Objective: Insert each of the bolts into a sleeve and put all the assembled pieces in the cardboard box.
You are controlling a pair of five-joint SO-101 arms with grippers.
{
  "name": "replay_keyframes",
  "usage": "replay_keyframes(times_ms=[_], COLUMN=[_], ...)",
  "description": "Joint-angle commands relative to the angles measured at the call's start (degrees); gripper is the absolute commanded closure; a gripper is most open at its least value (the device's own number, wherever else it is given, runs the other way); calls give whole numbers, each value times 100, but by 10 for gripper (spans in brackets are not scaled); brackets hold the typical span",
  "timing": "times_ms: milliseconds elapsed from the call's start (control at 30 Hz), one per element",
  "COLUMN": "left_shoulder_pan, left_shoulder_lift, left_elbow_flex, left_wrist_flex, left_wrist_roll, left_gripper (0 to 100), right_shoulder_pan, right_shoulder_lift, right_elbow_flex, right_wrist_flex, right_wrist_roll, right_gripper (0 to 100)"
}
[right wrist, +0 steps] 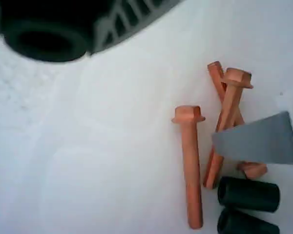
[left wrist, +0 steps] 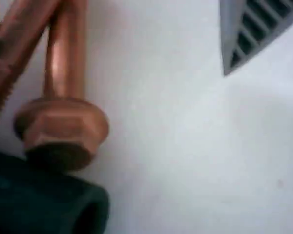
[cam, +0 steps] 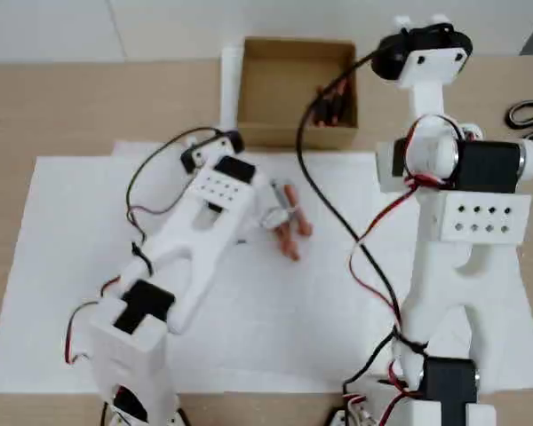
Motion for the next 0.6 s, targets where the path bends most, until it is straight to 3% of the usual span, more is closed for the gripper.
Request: replay_keyframes(times_ms=[0, 367, 567], left_shoulder_pan=[18, 0, -369], left_shoulder_lift=[-79, -105, -88], left_elbow_flex=[-215, -242, -242], left_wrist_flex=[44, 176, 193], left_wrist_roll=[35, 35, 281], left_gripper=[688, 688, 688], right_shoulder_pan=[22, 22, 22], right_shoulder_lift=[-207, -207, -207], right_elbow_flex=[-18, 185, 185], right_wrist_flex=[31, 13, 4], right_wrist_roll=[18, 9, 9], right_gripper=[995, 995, 995])
